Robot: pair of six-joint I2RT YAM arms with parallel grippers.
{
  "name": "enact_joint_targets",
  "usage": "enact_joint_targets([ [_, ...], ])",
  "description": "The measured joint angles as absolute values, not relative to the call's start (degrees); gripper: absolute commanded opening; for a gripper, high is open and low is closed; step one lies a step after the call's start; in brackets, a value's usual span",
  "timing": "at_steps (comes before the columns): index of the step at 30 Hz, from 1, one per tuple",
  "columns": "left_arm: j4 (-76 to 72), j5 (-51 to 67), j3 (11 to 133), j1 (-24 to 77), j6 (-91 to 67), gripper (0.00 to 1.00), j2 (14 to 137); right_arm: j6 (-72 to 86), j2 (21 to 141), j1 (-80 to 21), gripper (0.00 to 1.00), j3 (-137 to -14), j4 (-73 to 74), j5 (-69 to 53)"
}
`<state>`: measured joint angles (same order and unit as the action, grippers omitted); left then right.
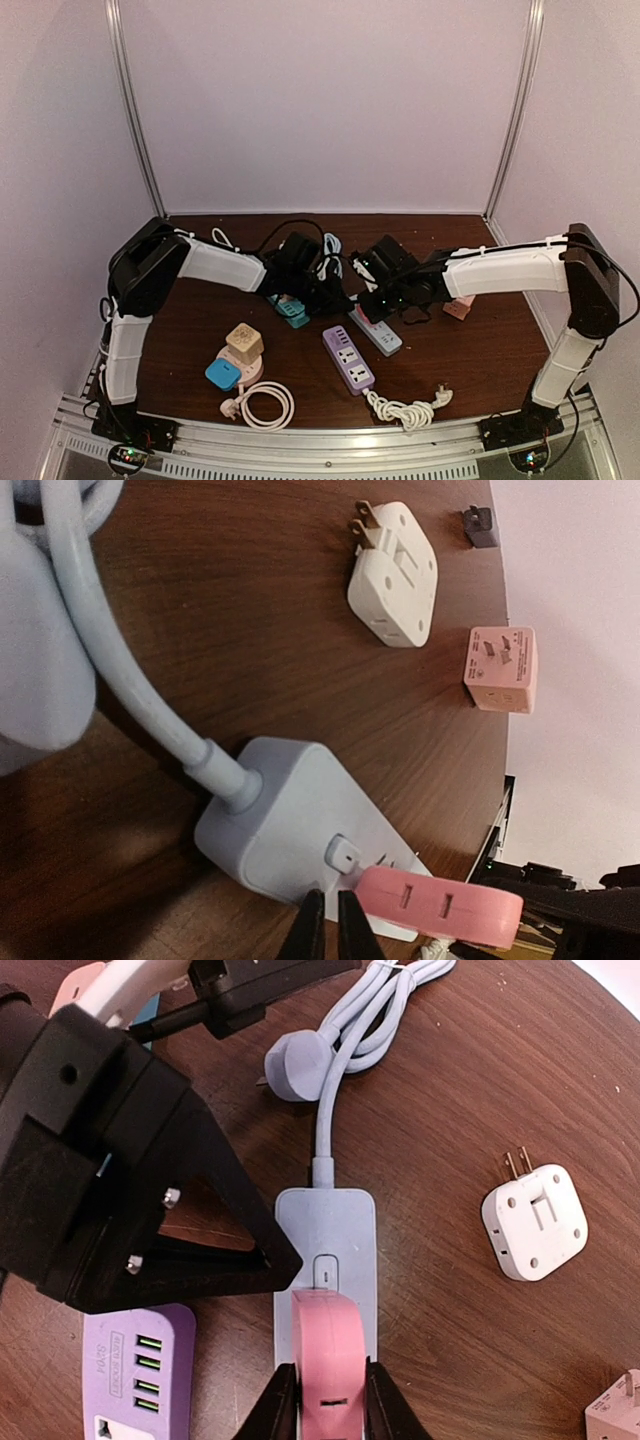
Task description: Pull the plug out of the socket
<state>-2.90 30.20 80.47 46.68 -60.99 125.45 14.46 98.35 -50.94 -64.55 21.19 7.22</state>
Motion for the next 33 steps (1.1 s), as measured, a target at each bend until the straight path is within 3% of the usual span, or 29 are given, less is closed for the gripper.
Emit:
enact_joint_targets([
  [5,-2.9,30.0,81.3,46.7,-60.9,0.07,126.1,14.6,99.5,-50.6,0.29,-64.6,21.5,6.5],
  [11,-2.5,29.6,83.1,46.7,-60.9,0.07,127.2,14.8,99.7,-50.6,0.21,-64.6,21.7,6.3],
  [22,2.1,27.8,89.0,46.7,-59.2,0.06,129.7,15.0,99.7,-50.6,0.14,-64.6,21.6,6.0],
  [33,0.3,28.4,87.3,46.5,-58.2,0.04,129.8,15.0,99.7,-50.6,0.1,-64.7,21.7,6.2],
])
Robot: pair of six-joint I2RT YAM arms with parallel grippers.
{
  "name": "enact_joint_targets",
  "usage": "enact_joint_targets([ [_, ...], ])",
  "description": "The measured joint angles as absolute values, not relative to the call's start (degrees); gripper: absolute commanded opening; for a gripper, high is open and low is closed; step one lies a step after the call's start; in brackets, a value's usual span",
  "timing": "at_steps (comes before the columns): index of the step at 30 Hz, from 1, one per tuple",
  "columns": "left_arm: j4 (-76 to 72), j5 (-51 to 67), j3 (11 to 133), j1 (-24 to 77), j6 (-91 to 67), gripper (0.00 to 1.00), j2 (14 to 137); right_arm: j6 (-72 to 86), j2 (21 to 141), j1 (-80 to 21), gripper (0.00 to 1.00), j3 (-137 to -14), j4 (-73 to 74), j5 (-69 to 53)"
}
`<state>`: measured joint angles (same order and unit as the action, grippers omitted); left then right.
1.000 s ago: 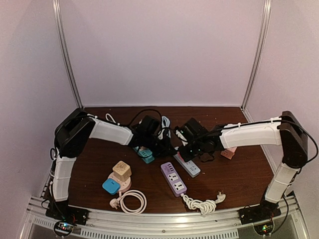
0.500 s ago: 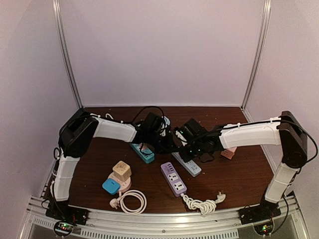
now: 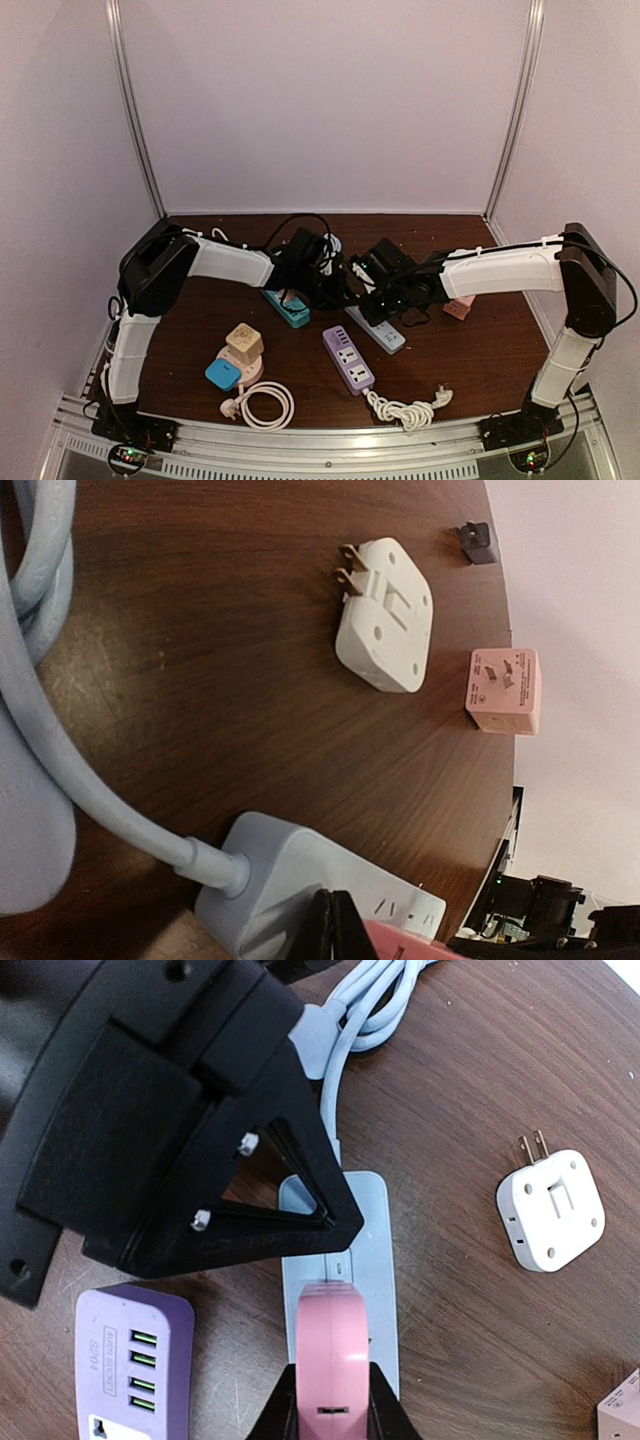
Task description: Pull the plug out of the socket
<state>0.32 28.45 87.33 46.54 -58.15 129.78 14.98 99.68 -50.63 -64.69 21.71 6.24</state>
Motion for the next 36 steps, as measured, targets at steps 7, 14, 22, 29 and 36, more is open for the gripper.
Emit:
enact_joint_targets([
  [7,-1.4,28.8,86.5,46.5,-57.8,0.03,129.7,14.7,99.7,-50.6,0.1,-65.4,22.7,6.7],
  [14,-1.6,28.7,86.1,46.4,-57.1,0.03,129.5,13.7,99.7,-50.6,0.1,-66.6,23.9,6.9],
  [22,-2.2,28.7,85.3,46.3,-56.4,0.02,129.2,12.2,101.3,-48.9,0.1,-70.8,28.7,3.8],
  [29,-3.0,28.8,84.9,46.3,-55.9,0.01,129.2,11.9,103.1,-47.5,0.1,-74.0,32.4,0.9],
  [36,-3.0,28.8,84.6,46.3,-55.5,0.01,129.2,11.9,104.1,-46.0,0.09,-75.6,34.4,-1.9],
])
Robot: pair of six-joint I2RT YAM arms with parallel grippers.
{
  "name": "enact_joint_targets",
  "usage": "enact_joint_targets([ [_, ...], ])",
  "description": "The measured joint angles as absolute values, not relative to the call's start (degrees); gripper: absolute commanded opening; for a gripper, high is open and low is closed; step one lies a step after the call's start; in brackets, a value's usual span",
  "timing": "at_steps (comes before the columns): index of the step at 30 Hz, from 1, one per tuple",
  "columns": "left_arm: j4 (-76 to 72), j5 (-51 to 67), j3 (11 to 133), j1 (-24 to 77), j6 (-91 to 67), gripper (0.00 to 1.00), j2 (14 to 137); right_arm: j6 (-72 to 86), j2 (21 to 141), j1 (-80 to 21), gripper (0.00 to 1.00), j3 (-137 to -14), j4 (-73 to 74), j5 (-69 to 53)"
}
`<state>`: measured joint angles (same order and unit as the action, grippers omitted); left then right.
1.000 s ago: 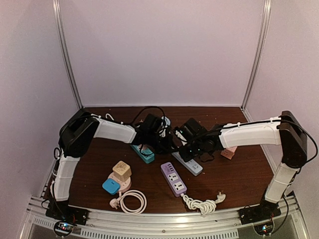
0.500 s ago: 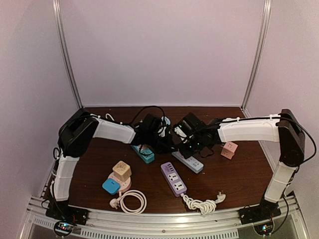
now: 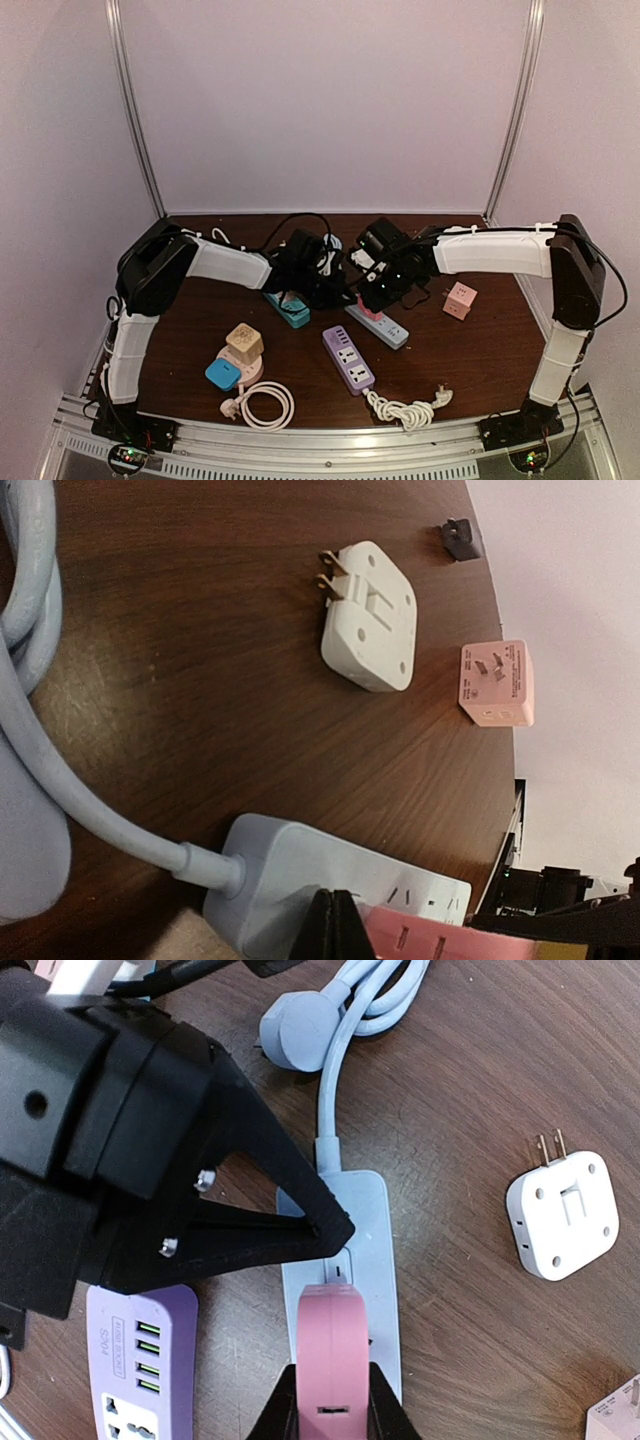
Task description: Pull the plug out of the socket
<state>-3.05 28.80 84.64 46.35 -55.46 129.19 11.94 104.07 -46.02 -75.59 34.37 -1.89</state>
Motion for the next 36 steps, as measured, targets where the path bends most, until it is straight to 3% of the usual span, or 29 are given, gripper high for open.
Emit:
enact_joint_targets([
  [26,-2.2,28.2,84.5,46.5,-54.0,0.01,128.9,10.8,96.6,-46.6,0.04,-72.0,23.5,0.7],
  [36,4.4,27.2,88.3,46.6,-51.5,0.05,128.9,12.3,96.7,-43.5,0.08,-72.2,24.3,2.2],
])
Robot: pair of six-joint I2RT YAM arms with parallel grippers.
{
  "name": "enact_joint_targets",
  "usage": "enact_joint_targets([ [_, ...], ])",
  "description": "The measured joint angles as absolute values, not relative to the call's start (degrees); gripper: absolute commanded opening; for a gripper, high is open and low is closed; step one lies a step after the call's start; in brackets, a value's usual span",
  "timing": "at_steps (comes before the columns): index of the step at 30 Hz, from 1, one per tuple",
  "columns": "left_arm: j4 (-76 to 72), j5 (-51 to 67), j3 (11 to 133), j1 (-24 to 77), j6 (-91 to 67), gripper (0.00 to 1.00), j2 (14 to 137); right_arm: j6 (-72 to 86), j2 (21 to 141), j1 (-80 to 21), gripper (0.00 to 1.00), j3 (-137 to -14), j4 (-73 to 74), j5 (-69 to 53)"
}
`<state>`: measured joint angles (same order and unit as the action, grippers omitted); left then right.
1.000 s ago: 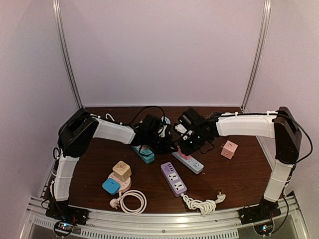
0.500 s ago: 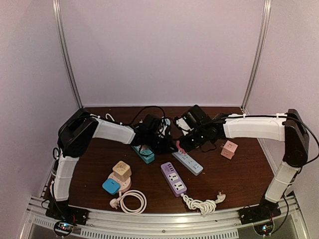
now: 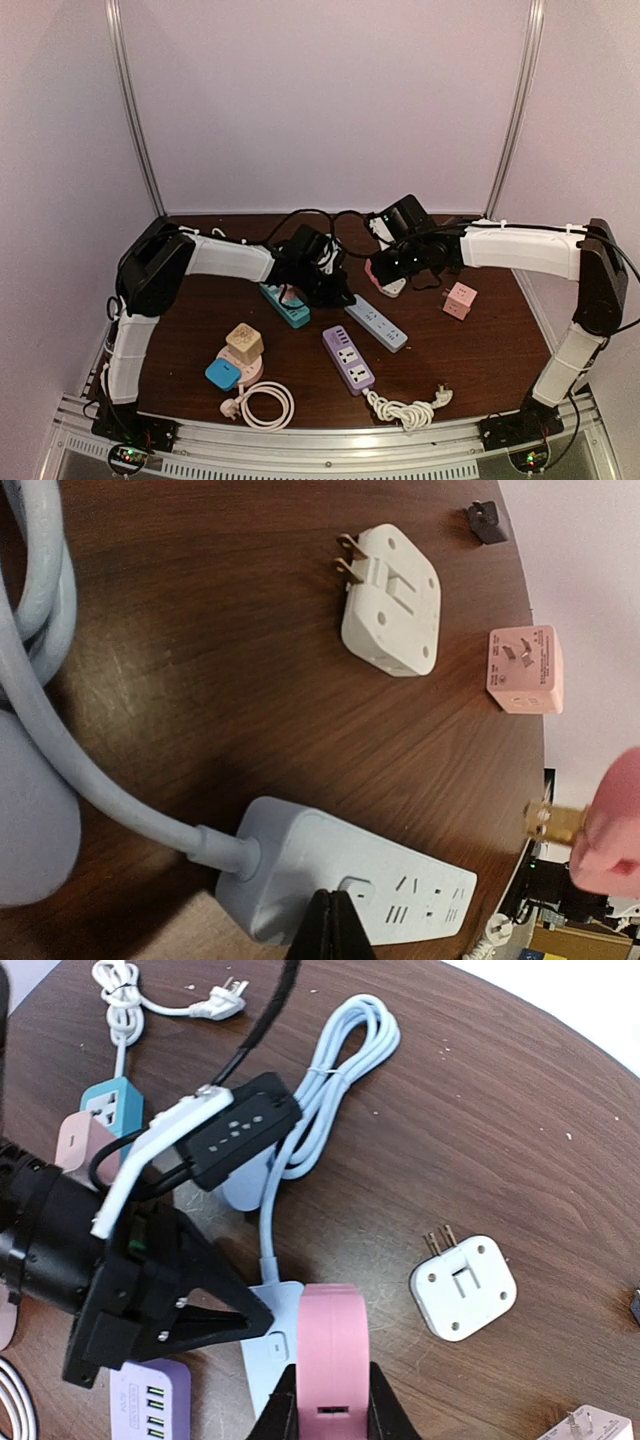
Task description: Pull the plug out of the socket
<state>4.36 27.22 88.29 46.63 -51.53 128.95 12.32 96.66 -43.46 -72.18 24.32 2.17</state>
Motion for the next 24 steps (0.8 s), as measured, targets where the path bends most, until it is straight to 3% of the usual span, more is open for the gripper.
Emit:
enact_joint_targets([
  [12,17.9,23.6,94.9,46.7,-46.3,0.16,124.6,18.7,96.9,-34.0,0.1,-73.7,21.3,-4.3],
  [24,18.1,17.7,81.7,46.7,-42.5,0.19,103.5,25.9,109.6,-23.4,0.1,-79.9,10.0,-18.3],
])
